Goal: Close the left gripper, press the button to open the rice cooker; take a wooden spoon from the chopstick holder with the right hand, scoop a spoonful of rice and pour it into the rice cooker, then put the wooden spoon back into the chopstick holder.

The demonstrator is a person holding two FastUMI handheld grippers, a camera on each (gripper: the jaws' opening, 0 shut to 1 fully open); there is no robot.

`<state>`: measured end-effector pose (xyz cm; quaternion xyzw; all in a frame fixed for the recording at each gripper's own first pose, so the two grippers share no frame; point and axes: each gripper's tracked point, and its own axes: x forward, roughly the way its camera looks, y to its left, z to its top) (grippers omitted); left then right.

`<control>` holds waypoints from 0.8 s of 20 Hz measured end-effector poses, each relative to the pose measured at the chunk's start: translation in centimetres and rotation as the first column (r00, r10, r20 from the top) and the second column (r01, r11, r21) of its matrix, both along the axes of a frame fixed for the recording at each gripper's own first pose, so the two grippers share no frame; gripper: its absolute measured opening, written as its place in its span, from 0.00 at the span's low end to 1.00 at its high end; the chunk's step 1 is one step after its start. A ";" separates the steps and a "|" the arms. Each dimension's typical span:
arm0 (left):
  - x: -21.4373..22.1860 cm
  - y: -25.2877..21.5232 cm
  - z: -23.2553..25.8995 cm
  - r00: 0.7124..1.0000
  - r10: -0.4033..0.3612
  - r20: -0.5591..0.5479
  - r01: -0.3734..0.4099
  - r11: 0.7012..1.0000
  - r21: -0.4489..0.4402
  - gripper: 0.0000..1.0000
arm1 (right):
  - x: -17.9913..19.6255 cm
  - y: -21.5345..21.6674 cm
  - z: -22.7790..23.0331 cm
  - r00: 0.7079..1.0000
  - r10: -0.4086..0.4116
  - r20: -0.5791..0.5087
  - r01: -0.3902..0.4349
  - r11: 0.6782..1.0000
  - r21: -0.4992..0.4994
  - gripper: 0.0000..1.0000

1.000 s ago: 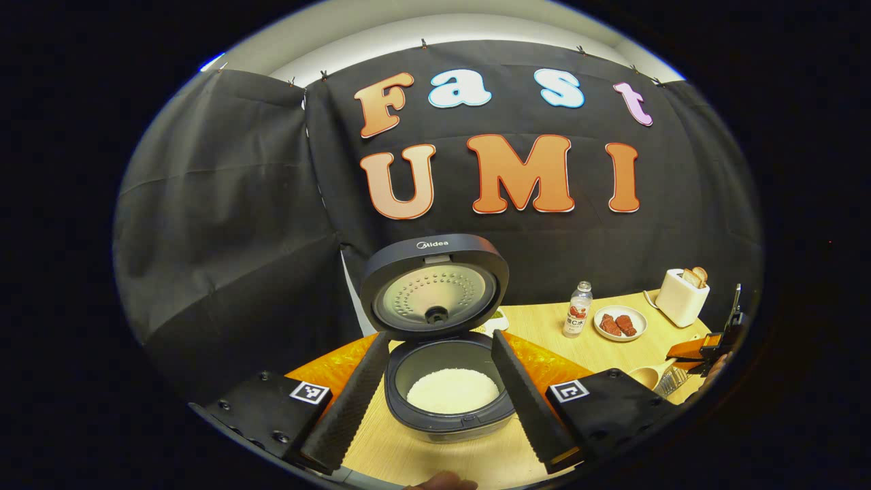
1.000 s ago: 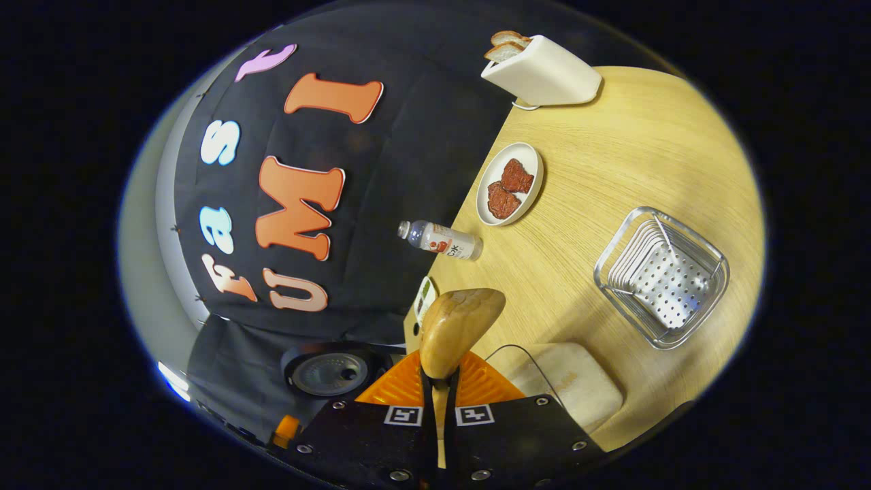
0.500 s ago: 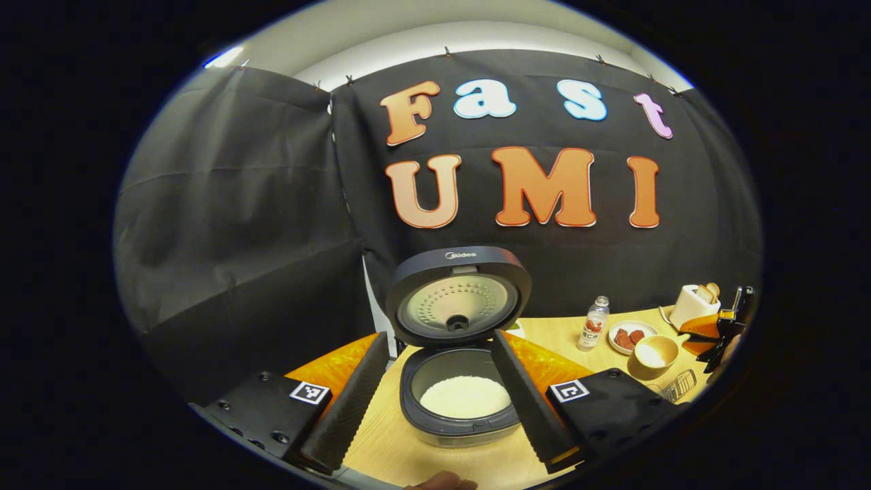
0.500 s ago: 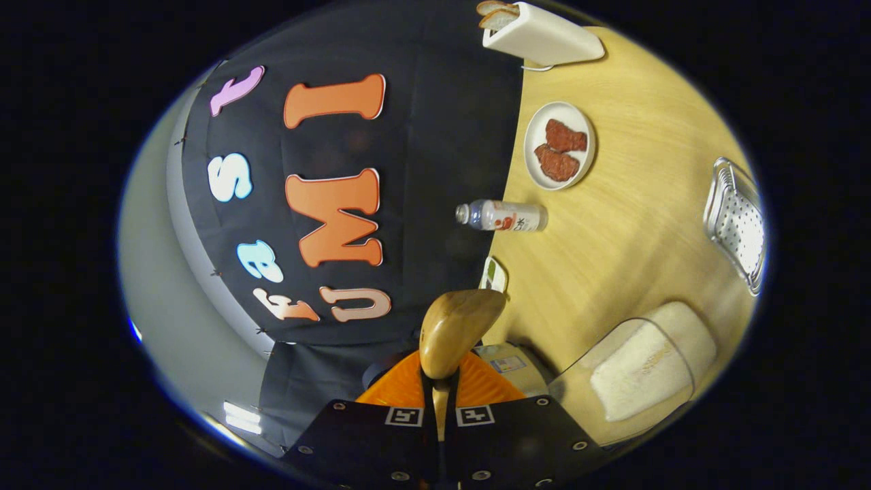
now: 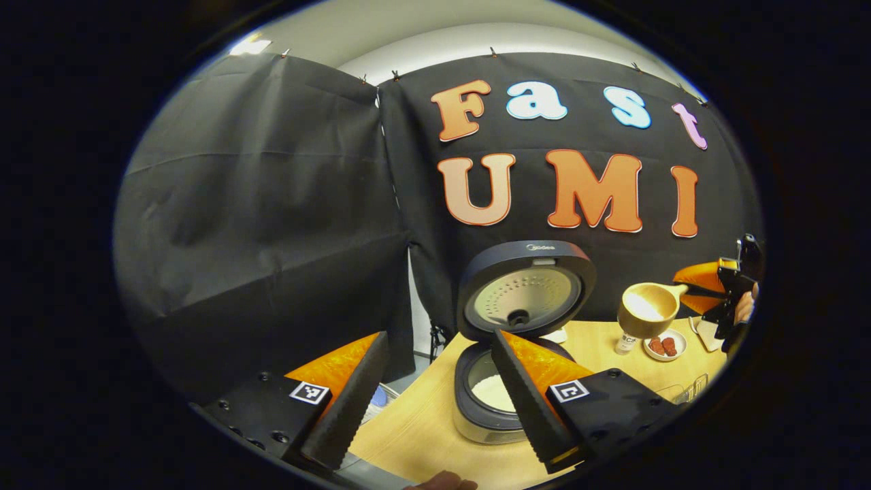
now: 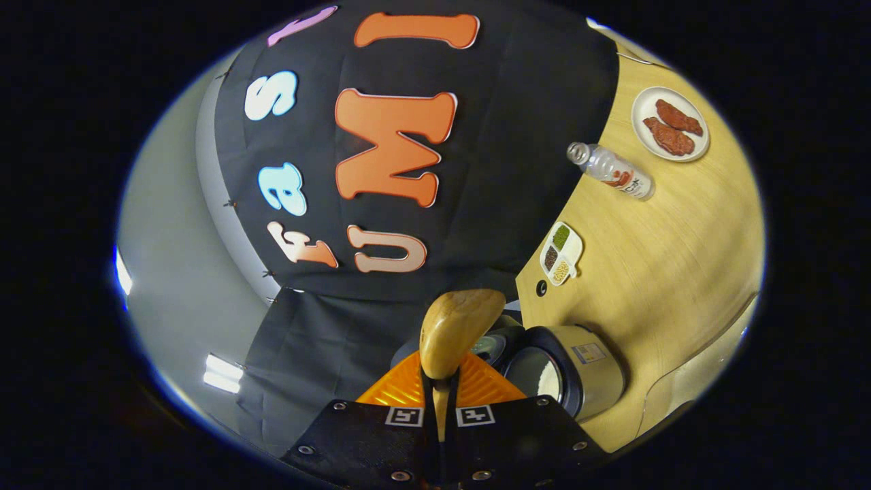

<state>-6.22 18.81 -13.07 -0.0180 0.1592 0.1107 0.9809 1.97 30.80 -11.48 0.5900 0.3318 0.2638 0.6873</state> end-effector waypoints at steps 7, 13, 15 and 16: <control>-0.9 4.4 -1.7 0.999 0.022 -0.031 -0.022 1.000 -0.012 1.00 | 0.9 6.6 -1.8 0.990 0.041 0.134 0.000 0.957 -0.291 0.03; -1.2 7.1 -4.1 0.995 0.050 -0.087 -0.053 0.998 -0.023 1.00 | 0.3 9.0 -4.3 0.958 0.141 0.250 0.035 0.806 -0.590 0.04; -1.4 7.5 -4.7 0.993 0.058 -0.100 -0.061 0.998 -0.031 0.99 | 0.0 9.6 -3.9 0.948 0.158 0.276 0.048 0.787 -0.615 0.04; -1.5 7.8 -4.8 0.993 0.061 -0.104 -0.065 0.997 -0.035 1.00 | 0.1 9.8 -3.8 0.944 0.163 0.289 0.058 0.777 -0.627 0.03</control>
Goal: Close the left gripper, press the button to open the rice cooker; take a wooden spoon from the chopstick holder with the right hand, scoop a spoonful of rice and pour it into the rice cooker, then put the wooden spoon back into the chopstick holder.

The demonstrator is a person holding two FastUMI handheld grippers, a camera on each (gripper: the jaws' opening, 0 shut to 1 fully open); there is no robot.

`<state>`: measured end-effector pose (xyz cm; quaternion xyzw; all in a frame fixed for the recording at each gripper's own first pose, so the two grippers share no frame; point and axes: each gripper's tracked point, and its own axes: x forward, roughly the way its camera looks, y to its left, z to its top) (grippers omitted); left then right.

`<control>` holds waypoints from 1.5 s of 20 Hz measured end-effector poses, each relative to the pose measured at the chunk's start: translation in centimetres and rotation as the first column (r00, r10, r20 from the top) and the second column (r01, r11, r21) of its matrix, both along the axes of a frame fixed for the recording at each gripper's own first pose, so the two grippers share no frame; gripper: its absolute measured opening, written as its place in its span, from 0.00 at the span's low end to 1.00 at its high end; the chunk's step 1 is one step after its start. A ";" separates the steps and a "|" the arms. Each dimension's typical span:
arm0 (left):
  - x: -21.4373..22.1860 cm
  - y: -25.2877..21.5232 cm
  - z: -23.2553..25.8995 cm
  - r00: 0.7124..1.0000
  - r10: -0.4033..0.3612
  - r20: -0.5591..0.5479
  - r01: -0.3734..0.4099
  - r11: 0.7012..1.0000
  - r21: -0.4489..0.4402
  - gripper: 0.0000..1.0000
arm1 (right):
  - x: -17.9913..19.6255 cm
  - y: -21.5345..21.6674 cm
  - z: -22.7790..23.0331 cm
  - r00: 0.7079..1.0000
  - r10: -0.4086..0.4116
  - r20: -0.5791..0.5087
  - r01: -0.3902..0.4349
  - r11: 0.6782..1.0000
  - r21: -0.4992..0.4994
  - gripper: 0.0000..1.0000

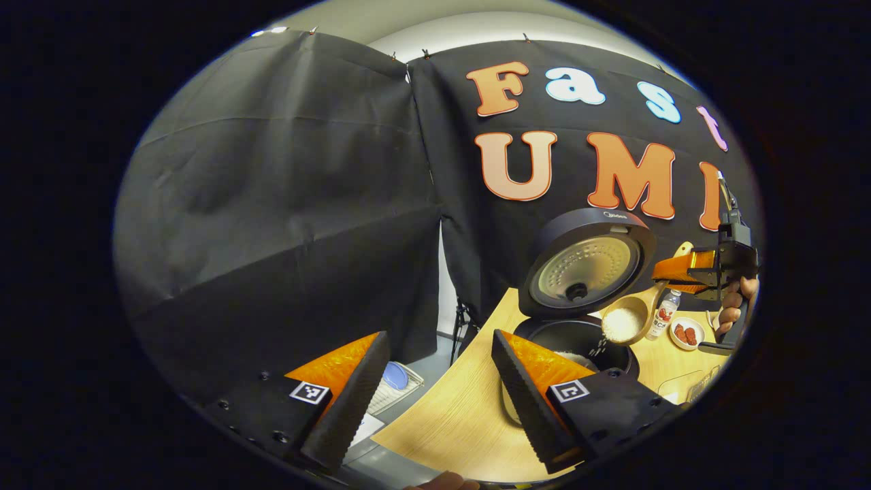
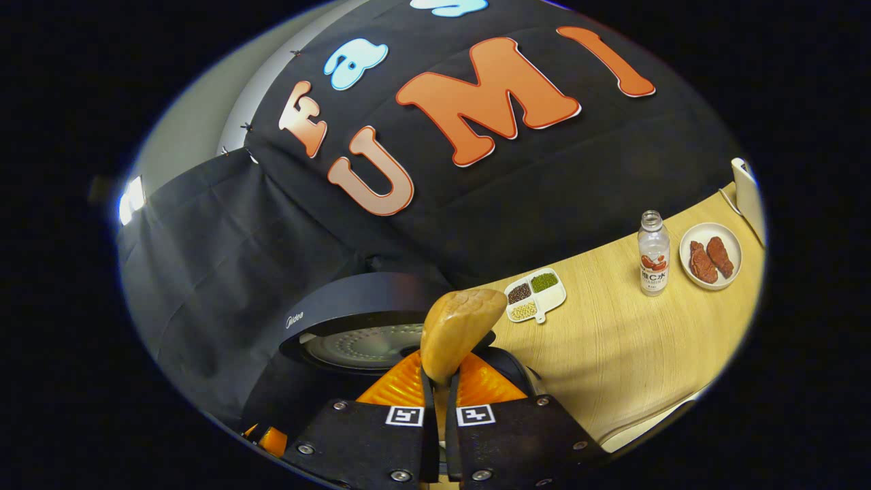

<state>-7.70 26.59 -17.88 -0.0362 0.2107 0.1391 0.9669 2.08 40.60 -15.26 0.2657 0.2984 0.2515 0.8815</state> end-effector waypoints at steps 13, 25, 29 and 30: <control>-0.6 1.3 -0.9 0.997 0.070 -0.030 -0.070 0.998 0.003 1.00 | 0.6 0.2 2.9 0.974 0.072 0.213 -0.034 0.984 -0.174 0.04; -0.5 0.8 -1.0 0.995 0.091 -0.030 -0.090 0.995 0.037 0.98 | -1.3 1.9 7.2 0.847 0.245 0.472 -0.075 0.934 -0.350 0.04; -0.7 0.9 -1.2 0.995 0.097 -0.033 -0.096 0.995 0.031 1.00 | -1.6 2.5 8.3 0.781 0.315 0.539 -0.080 0.907 -0.413 0.04; -0.9 1.0 -1.1 0.994 0.101 -0.032 -0.100 0.994 0.034 1.00 | -1.8 2.6 8.4 0.768 0.335 0.546 -0.089 0.900 -0.427 0.03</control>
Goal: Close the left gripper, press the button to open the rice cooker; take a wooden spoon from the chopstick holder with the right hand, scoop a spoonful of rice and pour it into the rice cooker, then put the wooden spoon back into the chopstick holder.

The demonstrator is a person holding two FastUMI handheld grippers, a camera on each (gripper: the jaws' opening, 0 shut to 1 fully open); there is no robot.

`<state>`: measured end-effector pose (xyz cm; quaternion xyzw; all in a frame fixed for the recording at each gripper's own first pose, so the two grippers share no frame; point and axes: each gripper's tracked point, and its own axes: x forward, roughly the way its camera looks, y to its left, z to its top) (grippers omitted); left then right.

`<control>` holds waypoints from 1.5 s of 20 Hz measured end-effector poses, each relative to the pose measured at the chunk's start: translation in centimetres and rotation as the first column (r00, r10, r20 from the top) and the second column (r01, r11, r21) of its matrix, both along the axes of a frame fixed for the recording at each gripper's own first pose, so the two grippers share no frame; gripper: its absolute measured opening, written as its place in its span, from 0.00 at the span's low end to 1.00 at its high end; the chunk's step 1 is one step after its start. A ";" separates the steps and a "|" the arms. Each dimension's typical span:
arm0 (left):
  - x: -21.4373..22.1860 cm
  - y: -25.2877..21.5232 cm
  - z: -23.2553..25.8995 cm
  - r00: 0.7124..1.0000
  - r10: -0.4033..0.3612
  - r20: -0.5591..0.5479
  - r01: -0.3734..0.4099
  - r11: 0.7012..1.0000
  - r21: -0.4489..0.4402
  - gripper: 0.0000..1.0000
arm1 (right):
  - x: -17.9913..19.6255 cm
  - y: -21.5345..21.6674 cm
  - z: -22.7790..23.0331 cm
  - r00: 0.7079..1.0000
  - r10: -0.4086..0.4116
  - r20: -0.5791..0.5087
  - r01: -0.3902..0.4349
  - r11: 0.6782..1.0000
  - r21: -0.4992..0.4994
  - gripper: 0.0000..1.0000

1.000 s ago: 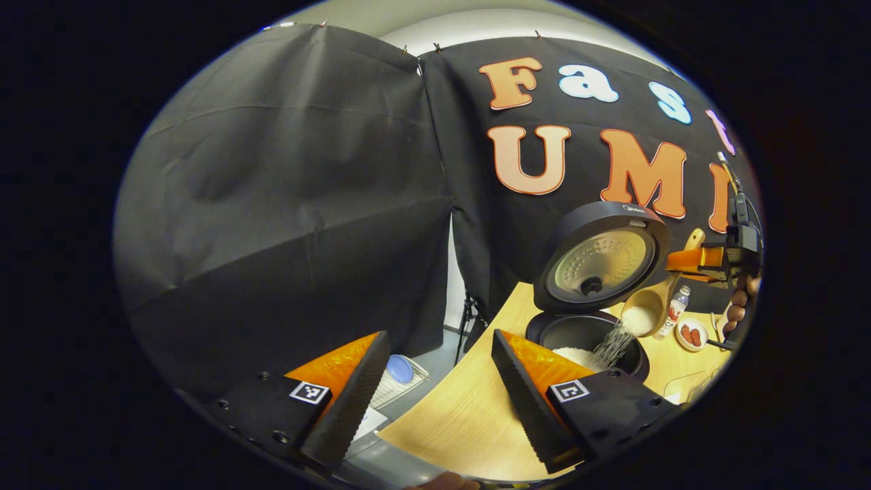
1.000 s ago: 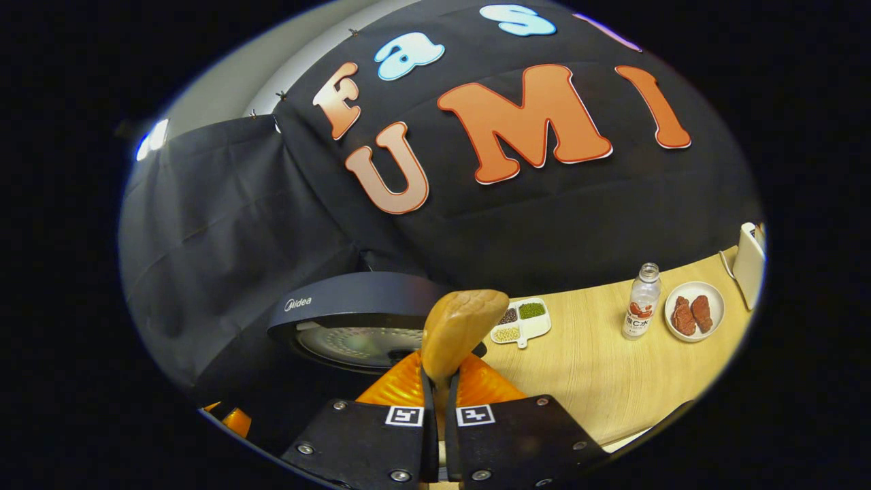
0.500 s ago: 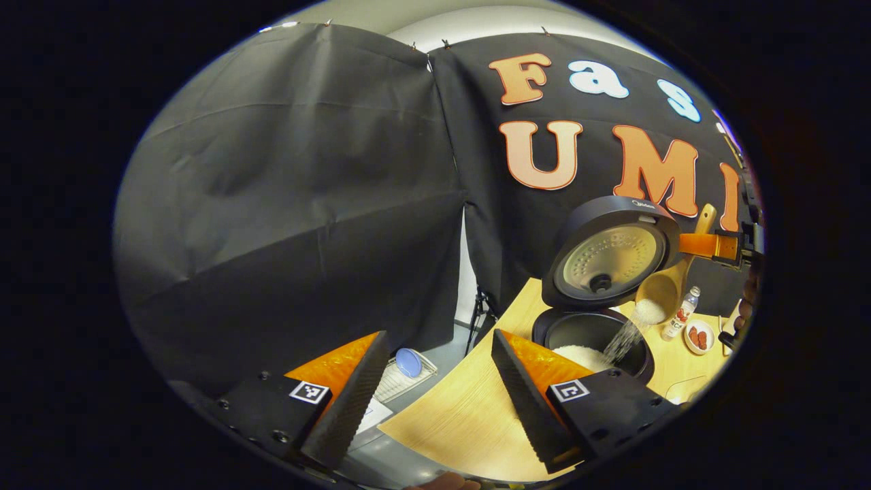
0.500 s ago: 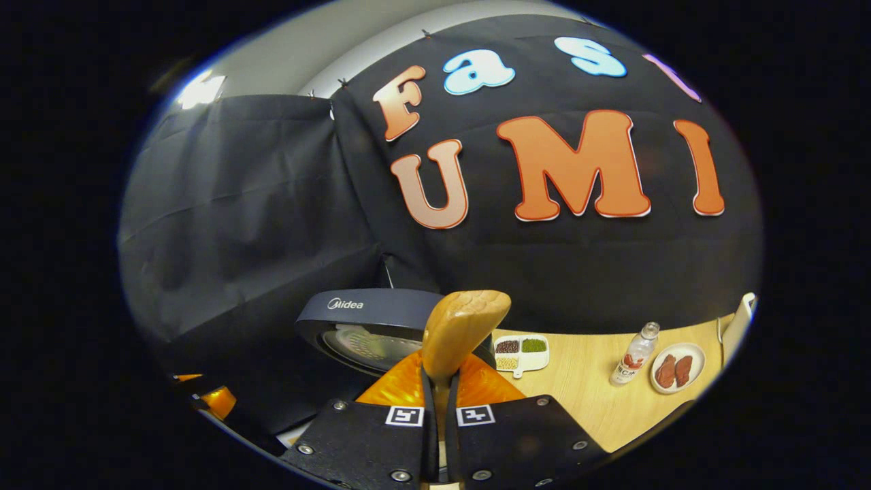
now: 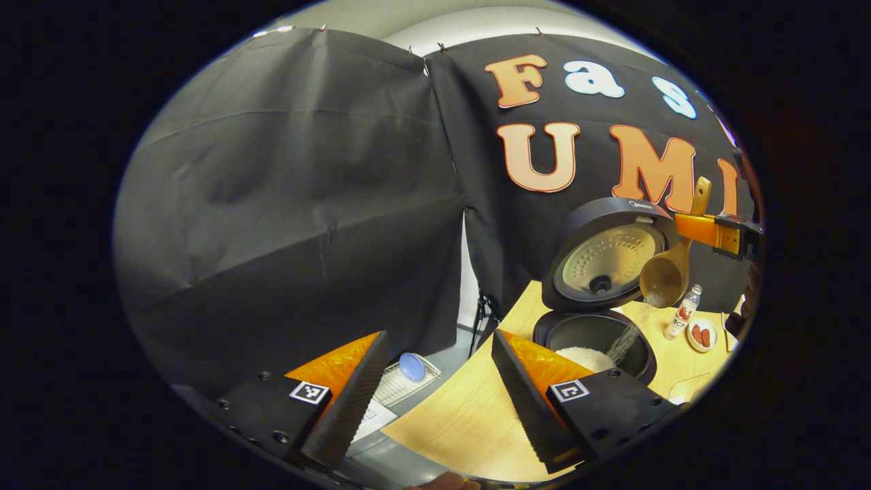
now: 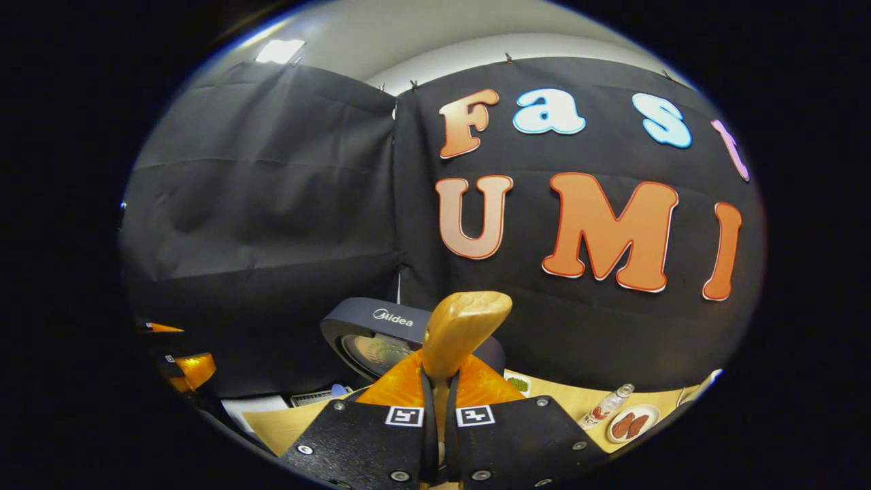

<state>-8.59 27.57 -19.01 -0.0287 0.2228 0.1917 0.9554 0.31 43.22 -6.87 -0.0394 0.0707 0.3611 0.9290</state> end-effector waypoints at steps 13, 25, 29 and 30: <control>-1.0 -1.2 1.3 1.000 0.013 0.025 -0.014 0.999 0.032 1.00 | -1.1 -1.7 0.0 0.998 0.042 0.051 -0.040 0.998 -0.040 0.04; 0.2 -11.4 3.3 0.995 -0.079 0.055 0.079 0.997 0.010 1.00 | -0.5 -16.4 -5.5 0.952 -0.259 -0.165 0.259 0.966 -0.022 0.04; 1.0 -15.5 3.7 0.990 -0.130 0.058 0.130 0.992 0.001 1.00 | -1.0 -22.6 -7.9 0.892 -0.391 -0.227 0.385 0.920 -0.071 0.04; 1.2 -16.3 3.9 0.988 -0.141 0.059 0.141 0.990 -0.003 0.98 | -1.1 -24.1 -8.5 0.873 -0.423 -0.243 0.416 0.906 -0.080 0.04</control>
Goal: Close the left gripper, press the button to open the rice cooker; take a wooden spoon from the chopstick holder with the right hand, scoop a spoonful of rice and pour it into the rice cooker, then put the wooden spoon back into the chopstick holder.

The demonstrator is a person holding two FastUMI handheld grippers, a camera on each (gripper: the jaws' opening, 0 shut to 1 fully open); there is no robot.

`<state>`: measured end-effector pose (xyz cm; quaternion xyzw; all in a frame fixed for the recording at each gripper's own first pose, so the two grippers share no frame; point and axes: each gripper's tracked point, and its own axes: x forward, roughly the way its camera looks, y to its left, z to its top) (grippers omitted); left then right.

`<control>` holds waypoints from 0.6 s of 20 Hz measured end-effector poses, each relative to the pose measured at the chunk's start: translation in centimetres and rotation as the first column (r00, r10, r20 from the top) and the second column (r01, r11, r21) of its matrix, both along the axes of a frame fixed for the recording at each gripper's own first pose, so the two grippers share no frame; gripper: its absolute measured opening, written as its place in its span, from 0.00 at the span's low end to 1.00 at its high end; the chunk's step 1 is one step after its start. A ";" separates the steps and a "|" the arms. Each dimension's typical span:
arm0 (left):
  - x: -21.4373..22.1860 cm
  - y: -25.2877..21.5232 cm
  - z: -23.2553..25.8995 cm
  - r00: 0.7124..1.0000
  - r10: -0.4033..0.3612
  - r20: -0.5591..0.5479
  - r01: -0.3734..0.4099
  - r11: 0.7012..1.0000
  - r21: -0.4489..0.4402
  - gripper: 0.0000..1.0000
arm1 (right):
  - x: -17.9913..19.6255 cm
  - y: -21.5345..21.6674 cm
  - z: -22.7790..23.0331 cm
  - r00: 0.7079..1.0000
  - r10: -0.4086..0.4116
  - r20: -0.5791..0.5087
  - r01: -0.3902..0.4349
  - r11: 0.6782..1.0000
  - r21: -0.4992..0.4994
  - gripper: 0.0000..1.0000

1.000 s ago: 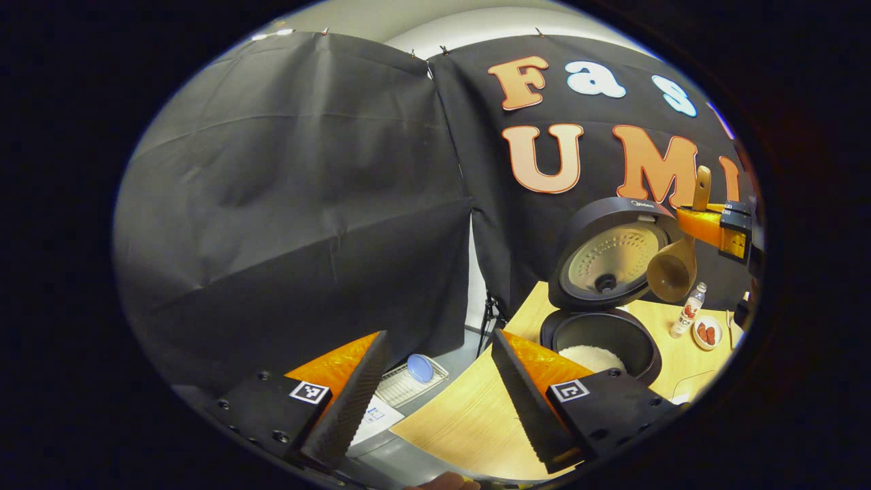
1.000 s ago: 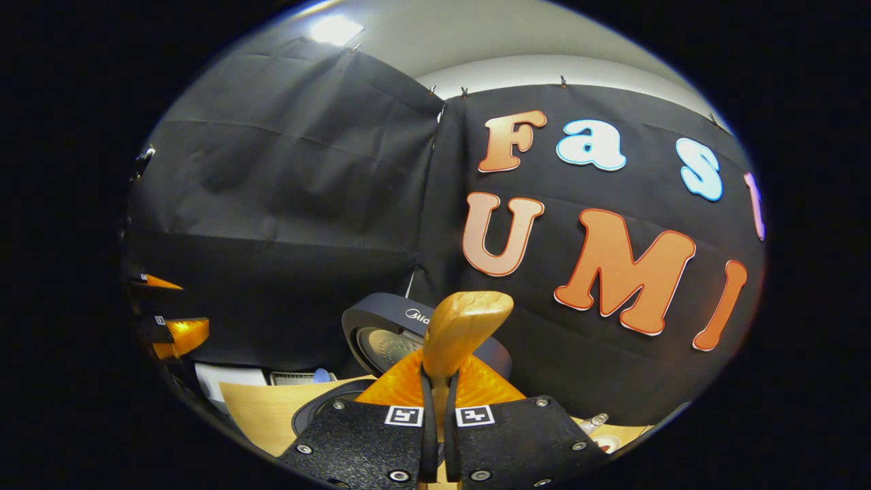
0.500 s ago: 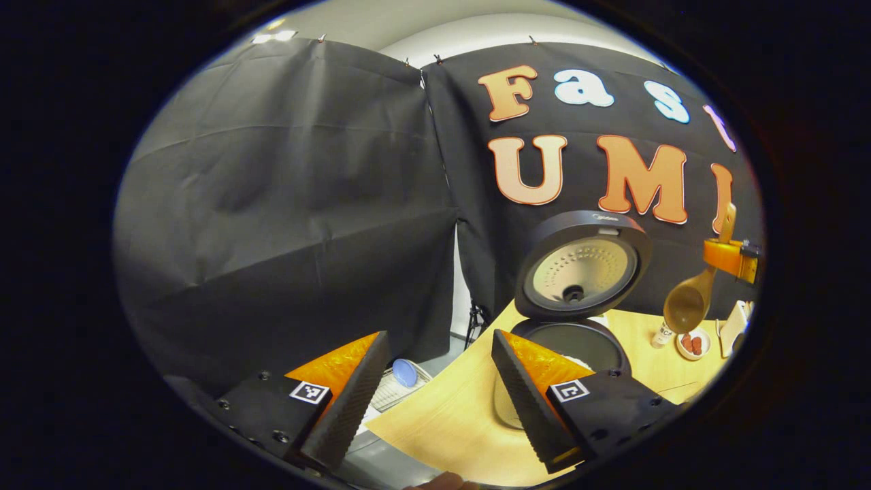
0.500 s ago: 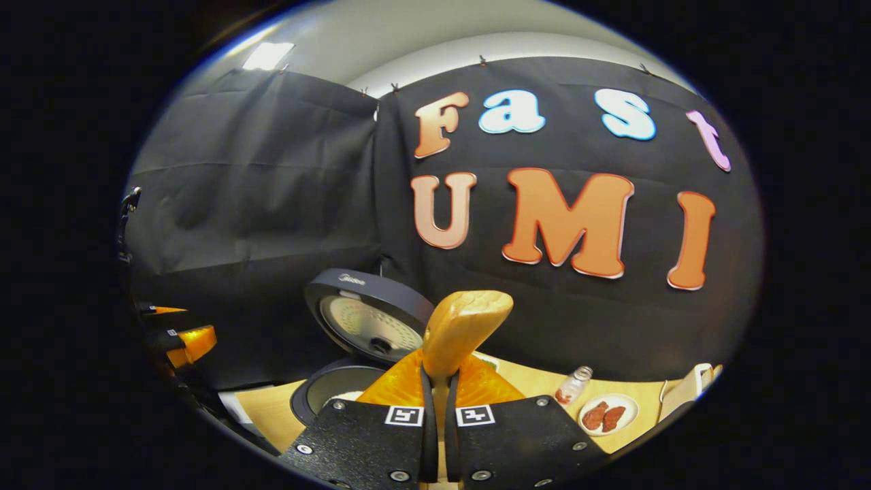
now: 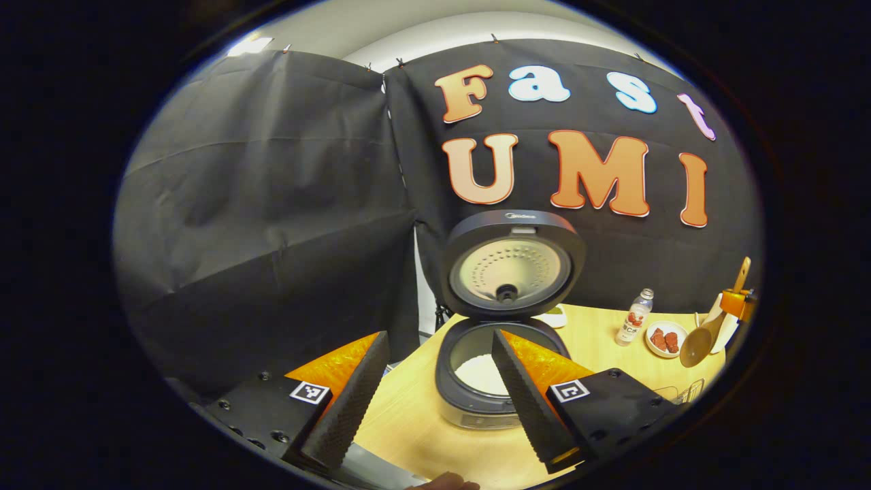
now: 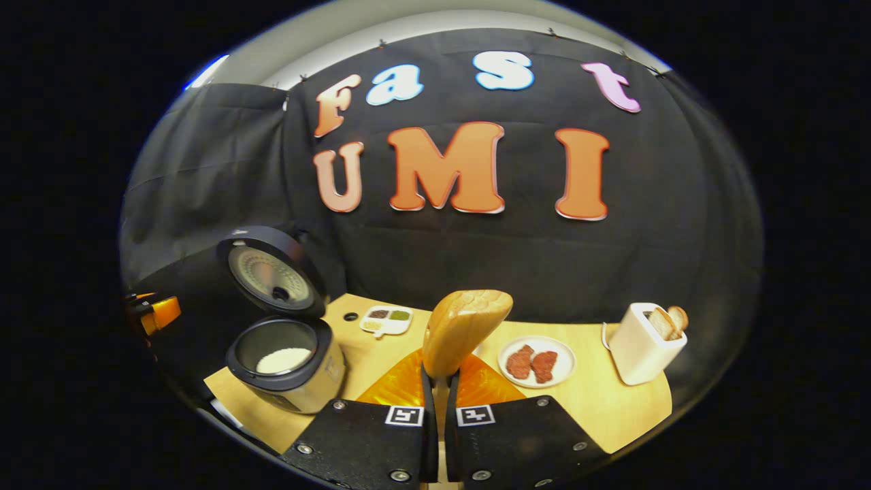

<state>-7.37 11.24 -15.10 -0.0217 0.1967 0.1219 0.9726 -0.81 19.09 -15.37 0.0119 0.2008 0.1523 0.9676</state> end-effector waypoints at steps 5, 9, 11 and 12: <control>0.9 -3.1 0.9 0.999 -0.036 0.001 0.036 0.999 -0.001 0.98 | -0.5 -6.0 -2.5 0.987 -0.142 -0.073 0.142 0.990 -0.014 0.03; 1.4 -4.8 1.8 0.998 -0.060 0.008 0.060 0.998 0.008 1.00 | -1.2 -9.4 -4.6 0.968 -0.218 -0.125 0.217 0.976 -0.021 0.04; 1.6 -5.3 2.1 0.998 -0.068 0.012 0.068 0.998 0.001 0.98 | -1.7 -10.5 -6.3 0.952 -0.247 -0.183 0.253 0.967 0.011 0.03; 1.7 -5.5 2.1 0.998 -0.070 0.007 0.070 0.998 -0.009 1.00 | -2.2 -10.8 -7.1 0.945 -0.253 -0.209 0.266 0.963 0.034 0.04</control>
